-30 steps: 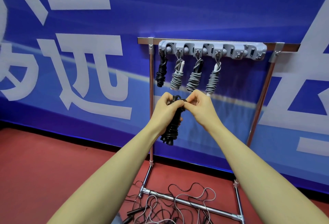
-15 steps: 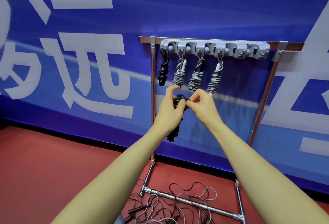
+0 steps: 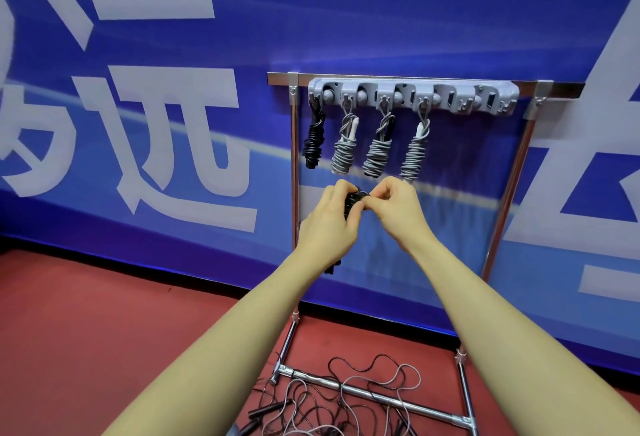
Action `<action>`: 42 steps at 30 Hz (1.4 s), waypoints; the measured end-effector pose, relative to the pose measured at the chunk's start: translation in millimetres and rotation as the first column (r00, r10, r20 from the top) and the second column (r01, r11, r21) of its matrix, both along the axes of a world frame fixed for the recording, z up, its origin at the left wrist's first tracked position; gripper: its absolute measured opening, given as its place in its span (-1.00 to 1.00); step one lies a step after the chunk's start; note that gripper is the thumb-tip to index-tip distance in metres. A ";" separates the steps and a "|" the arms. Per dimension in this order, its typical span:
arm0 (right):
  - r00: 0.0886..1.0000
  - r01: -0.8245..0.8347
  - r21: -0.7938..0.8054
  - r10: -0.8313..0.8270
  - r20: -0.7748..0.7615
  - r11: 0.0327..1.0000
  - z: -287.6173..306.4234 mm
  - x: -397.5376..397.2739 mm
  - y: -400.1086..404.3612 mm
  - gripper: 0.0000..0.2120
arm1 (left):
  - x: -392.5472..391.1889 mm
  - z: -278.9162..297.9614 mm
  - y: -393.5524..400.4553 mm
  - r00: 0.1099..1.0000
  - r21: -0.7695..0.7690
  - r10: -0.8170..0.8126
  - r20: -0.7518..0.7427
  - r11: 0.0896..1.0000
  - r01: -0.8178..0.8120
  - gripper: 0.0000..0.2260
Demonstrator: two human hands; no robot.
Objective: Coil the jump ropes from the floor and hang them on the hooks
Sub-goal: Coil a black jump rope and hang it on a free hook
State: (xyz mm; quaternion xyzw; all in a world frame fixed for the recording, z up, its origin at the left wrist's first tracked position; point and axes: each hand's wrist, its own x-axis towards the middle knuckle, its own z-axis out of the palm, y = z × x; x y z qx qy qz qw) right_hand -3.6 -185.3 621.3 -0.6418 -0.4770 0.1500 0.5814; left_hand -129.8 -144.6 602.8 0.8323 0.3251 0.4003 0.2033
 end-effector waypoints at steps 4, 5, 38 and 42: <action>0.994 -0.072 0.056 0.076 -0.079 0.996 -0.2 0.2 -4.3 -0.82 | 1.9 -0.6 -1.3 0.996 -0.004 -0.013 0.092 1.000 0.013 -0.89; 0.991 -0.095 0.069 0.101 -0.090 0.993 0.1 0.2 -5.6 -0.85 | 1.4 -0.6 0.1 0.993 -0.011 -0.020 0.116 1.000 0.021 -0.91; 0.984 -0.161 0.098 0.167 -0.059 0.982 5.1 -2.5 -1.6 -0.82 | -7.0 6.1 20.9 0.963 -0.105 -0.127 0.237 0.982 0.155 -0.86; 0.971 -0.224 0.065 0.229 -0.076 0.972 8.9 2.7 1.0 -0.91 | -9.5 7.0 22.1 0.958 -0.100 -0.140 0.250 0.980 0.170 -0.83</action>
